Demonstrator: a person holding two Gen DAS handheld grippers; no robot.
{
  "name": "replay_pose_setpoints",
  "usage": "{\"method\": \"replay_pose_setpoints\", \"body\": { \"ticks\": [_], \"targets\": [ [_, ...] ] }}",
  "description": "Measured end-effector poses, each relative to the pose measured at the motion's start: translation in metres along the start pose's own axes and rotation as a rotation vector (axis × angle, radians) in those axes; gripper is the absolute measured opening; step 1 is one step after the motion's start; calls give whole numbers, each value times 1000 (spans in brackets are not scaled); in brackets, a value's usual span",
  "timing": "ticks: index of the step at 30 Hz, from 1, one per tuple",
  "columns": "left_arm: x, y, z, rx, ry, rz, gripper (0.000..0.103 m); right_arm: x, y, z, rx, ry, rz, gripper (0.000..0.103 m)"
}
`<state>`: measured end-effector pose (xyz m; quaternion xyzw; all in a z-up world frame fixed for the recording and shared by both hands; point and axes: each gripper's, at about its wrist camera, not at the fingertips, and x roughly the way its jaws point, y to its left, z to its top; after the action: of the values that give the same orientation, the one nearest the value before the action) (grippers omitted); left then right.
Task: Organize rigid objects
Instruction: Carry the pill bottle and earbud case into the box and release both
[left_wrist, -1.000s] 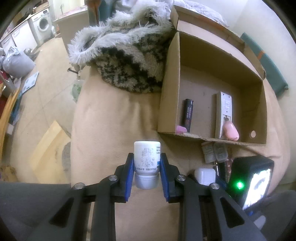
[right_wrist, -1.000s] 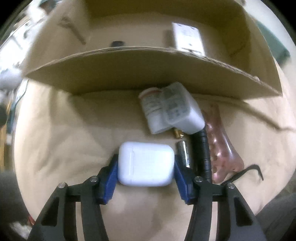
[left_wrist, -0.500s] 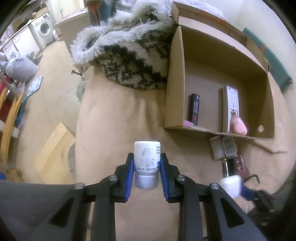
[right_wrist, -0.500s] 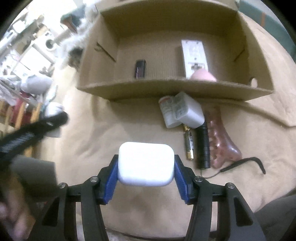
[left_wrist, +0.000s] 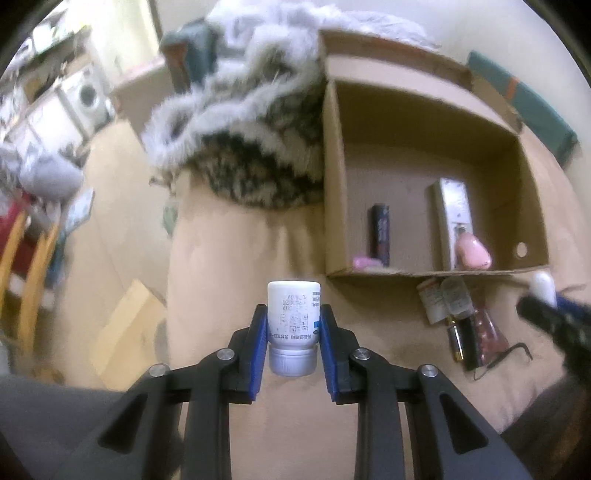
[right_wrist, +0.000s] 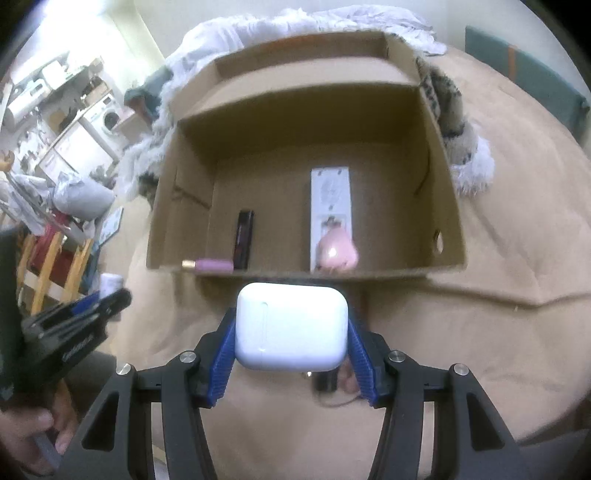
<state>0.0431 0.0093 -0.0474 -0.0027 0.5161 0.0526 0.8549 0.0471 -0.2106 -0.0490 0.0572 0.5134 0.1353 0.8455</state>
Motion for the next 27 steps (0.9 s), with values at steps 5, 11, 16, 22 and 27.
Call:
{"method": "replay_pose_setpoints", "body": {
  "ticks": [5,11,16,22,27],
  "targets": [
    [-20,-10,18,19,-50,-30,24,-9,-12,20,-45,-41,4,58],
    [-23,-35,47,90,-95,-25,24,-3,-21,50,-62,-73,-3,58],
    [-8,-55,75,134,-97,-37,24,9,-26,72,-44,-79,6,58],
    [23,-74,97,173,-92,-32,24,33,-25,93,-68,-61,-20,58],
    [53,-84,98,201,-59,-75,24,60,-28,100,-64,-6,-23,58]
  ]
}}
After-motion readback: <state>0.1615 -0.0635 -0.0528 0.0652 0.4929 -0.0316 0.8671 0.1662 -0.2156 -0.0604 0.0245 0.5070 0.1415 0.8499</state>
